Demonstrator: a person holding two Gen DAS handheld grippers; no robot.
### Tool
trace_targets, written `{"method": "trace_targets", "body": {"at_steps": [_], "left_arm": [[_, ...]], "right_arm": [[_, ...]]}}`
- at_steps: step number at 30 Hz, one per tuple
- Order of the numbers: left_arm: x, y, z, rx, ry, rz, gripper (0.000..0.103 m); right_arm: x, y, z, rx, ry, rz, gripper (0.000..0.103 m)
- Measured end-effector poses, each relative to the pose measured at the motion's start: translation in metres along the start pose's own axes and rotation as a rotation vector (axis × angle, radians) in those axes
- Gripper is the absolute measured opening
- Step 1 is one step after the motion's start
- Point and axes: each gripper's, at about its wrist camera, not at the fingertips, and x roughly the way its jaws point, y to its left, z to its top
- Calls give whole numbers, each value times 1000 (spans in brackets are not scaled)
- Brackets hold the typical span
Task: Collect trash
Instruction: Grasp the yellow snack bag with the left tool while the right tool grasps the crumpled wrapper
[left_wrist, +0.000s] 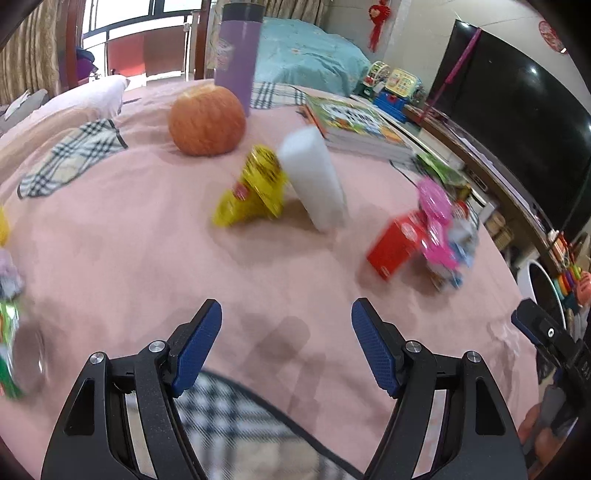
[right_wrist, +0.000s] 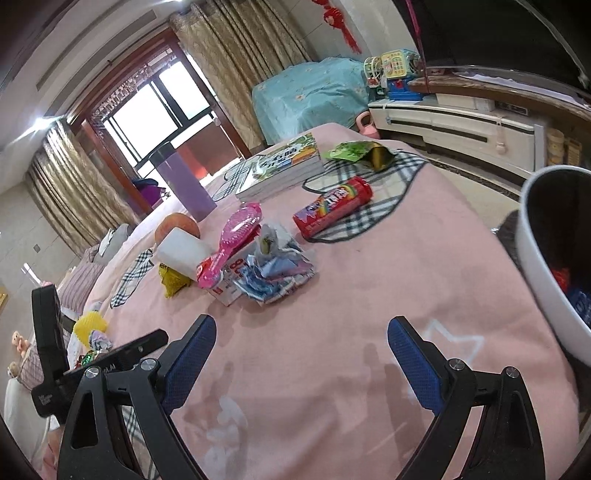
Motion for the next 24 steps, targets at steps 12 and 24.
{"method": "trace_targets", "body": {"at_steps": [12, 24], "left_arm": [[39, 11, 55, 100, -15, -2, 80], [58, -7, 54, 185, 6, -73, 30]], "right_arm": [[48, 9, 26, 10, 38, 4, 80], [71, 0, 31, 29, 81, 32, 24]]}}
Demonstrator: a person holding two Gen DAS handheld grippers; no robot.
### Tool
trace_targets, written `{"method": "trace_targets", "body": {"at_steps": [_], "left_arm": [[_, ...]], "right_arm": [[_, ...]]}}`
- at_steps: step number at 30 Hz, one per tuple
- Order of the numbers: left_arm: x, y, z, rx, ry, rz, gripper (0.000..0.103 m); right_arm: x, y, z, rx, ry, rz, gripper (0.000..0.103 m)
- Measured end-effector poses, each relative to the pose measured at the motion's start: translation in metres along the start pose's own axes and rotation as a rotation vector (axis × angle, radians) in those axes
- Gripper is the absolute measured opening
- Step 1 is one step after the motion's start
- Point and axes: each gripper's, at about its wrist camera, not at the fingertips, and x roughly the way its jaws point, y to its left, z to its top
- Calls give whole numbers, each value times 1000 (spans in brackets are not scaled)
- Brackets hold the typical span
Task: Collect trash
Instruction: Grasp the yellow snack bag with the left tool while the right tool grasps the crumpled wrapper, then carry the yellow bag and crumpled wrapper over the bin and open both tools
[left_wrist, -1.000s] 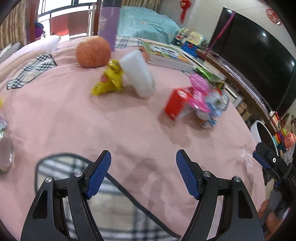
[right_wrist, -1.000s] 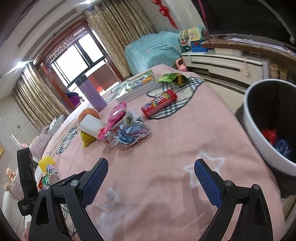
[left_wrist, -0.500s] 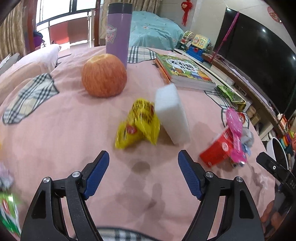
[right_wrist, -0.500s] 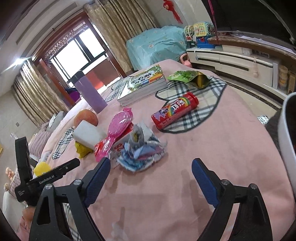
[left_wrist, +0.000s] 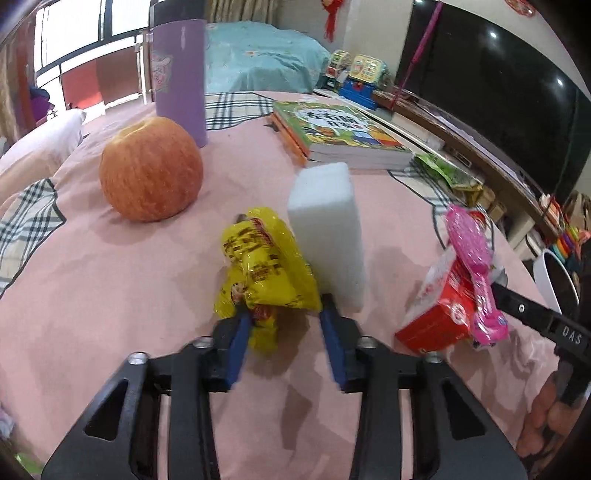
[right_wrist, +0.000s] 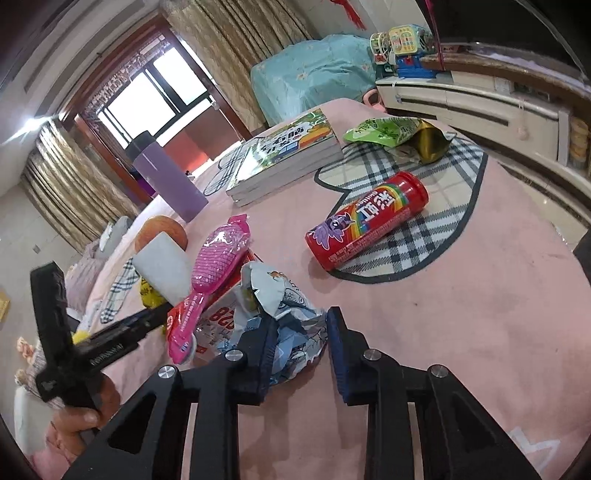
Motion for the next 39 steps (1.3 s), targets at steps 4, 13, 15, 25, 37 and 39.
{"method": "trace_targets", "body": {"at_steps": [4, 13, 15, 25, 37, 39], "left_arm": [[-7, -14, -10, 4, 9, -21, 28], [-26, -75, -47, -15, 35, -57, 16], [-30, -87, -56, -27, 45, -63, 16], [-56, -133, -83, -94, 52, -122, 14], [-78, -192, -87, 34, 46, -244, 14], [-81, -197, -86, 52, 43, -264, 14]], "right_arm": [[-11, -2, -2, -11, -9, 6, 13], [-40, -24, -12, -11, -13, 44, 11], [-47, -31, -14, -6, -15, 56, 11], [-80, -60, -20, -5, 0, 70, 11], [-150, -86, -40, 37, -119, -13, 10], [-157, -90, -43, 57, -137, -26, 10]]}}
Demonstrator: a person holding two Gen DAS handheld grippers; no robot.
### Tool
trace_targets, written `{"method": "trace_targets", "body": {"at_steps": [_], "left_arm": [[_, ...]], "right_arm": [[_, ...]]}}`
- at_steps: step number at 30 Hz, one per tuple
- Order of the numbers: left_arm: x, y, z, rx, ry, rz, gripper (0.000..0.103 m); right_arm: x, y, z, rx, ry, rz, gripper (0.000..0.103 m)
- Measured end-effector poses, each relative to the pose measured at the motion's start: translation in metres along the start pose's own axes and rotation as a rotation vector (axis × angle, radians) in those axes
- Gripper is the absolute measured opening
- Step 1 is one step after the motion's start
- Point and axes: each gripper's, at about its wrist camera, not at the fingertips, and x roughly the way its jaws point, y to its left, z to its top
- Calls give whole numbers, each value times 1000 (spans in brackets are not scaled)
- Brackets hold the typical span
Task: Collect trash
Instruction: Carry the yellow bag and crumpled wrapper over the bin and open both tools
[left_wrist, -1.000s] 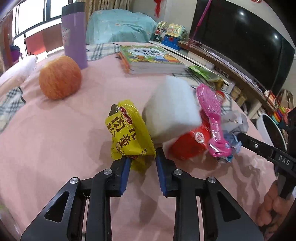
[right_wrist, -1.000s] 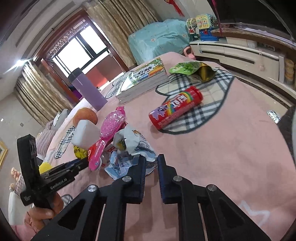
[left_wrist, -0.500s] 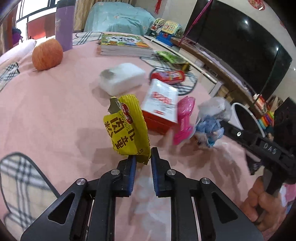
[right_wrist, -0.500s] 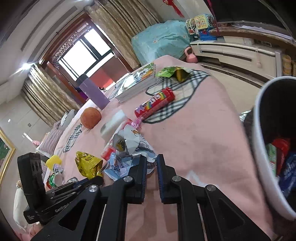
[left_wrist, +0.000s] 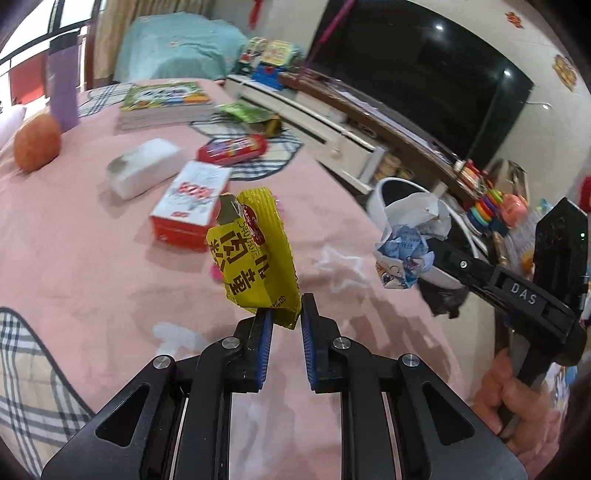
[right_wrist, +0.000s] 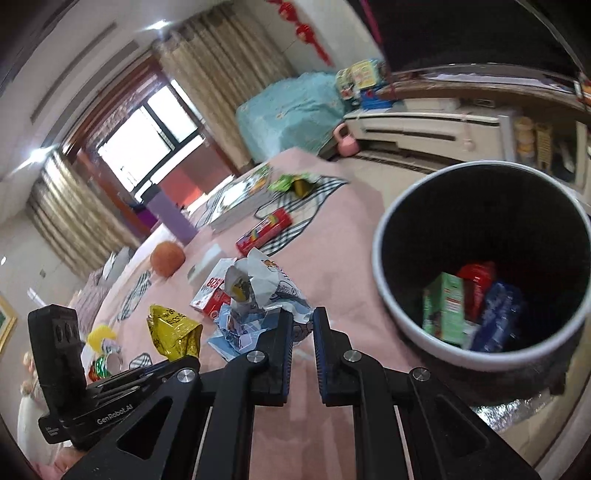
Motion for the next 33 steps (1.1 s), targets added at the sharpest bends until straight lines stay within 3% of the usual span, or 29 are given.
{"method": "trace_targets", "body": {"at_steps": [14, 33], "left_arm": [[17, -49, 7, 114, 40, -110, 14], [40, -101, 30, 197, 53, -143, 14]], "right_arm": [[-47, -27, 1, 67, -111, -100, 10], [-70, -66, 8, 122, -156, -170, 10]]}}
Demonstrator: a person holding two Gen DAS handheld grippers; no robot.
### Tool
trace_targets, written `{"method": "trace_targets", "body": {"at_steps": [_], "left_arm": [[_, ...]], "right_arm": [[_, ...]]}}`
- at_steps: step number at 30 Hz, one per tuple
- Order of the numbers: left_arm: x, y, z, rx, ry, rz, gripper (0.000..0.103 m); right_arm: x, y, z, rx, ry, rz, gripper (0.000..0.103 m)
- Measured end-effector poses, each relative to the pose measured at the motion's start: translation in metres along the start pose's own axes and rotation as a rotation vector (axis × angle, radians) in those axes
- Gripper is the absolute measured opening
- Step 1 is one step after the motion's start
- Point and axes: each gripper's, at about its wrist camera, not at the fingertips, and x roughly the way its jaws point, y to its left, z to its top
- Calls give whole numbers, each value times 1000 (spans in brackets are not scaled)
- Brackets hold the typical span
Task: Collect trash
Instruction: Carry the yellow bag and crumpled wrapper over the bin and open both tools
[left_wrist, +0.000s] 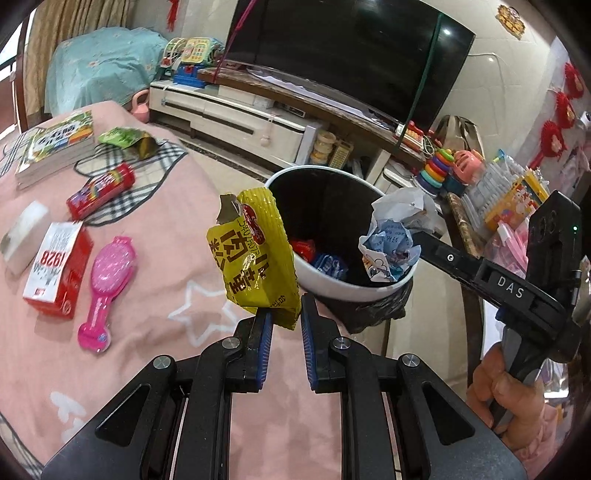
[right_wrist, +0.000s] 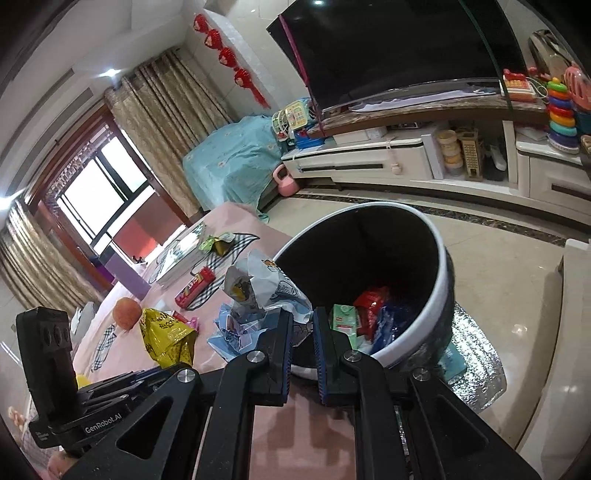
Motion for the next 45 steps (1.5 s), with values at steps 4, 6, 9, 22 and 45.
{"method": "trace_targets", "body": {"at_steps": [4, 6, 9, 22, 45], "left_arm": [[4, -9, 5, 18, 3, -5, 14], [7, -14, 6, 29, 5, -8, 14], [10, -22, 9, 46, 8, -13, 14], [20, -47, 23, 97, 12, -22, 14], [50, -61, 40, 141, 46, -10, 14]], "right_arm": [[-4, -8, 2, 11, -9, -12, 11], [-5, -10, 3, 13, -13, -18, 11], [-8, -14, 5, 17, -20, -25, 11], [-14, -26, 16, 18, -38, -44, 11], [1, -26, 33, -18, -14, -97, 11]]}}
